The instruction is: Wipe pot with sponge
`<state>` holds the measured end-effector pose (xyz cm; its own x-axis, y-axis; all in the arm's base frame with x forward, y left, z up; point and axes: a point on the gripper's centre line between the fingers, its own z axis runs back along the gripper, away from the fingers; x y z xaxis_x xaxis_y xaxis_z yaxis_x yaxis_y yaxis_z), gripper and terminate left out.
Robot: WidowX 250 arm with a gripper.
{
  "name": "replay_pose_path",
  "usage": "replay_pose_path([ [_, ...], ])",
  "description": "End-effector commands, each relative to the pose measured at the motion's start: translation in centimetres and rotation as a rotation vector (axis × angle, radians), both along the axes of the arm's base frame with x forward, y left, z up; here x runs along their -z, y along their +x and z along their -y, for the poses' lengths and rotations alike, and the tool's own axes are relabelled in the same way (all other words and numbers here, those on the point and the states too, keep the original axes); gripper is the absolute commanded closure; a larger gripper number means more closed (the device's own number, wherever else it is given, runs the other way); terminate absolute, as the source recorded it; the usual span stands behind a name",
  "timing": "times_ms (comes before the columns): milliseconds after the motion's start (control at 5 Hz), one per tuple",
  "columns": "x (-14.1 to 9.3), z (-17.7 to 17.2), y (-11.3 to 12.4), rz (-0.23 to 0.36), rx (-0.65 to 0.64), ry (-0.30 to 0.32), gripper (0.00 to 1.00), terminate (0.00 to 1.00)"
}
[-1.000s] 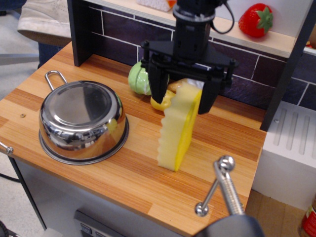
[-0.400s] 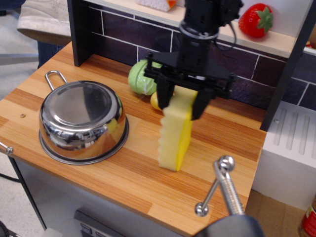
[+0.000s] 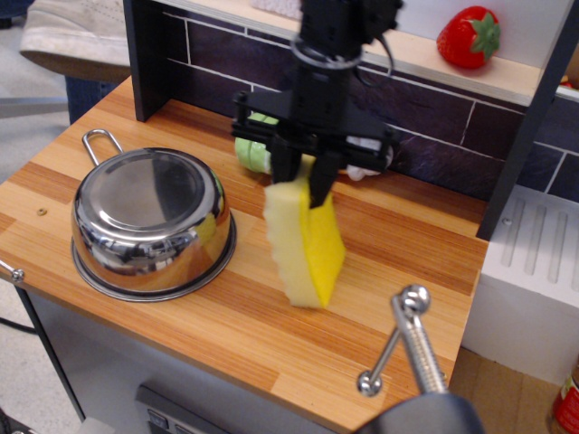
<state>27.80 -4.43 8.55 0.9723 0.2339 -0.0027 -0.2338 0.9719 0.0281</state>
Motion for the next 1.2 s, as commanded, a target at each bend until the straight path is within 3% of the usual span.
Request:
replay_pose_path([
  [0,-6.7,-4.2,-0.7,0.116,-0.082,-0.168,1.00,0.00],
  [200,-6.3,-6.3,-2.1,0.081,-0.123,-0.176,1.00,0.00],
  [400,-6.2,-7.4,-3.2,0.077,-0.108,-0.141,1.00,0.00],
  [1000,-3.6,-10.4,-3.0,0.076,-0.154,-0.030,1.00,0.00],
])
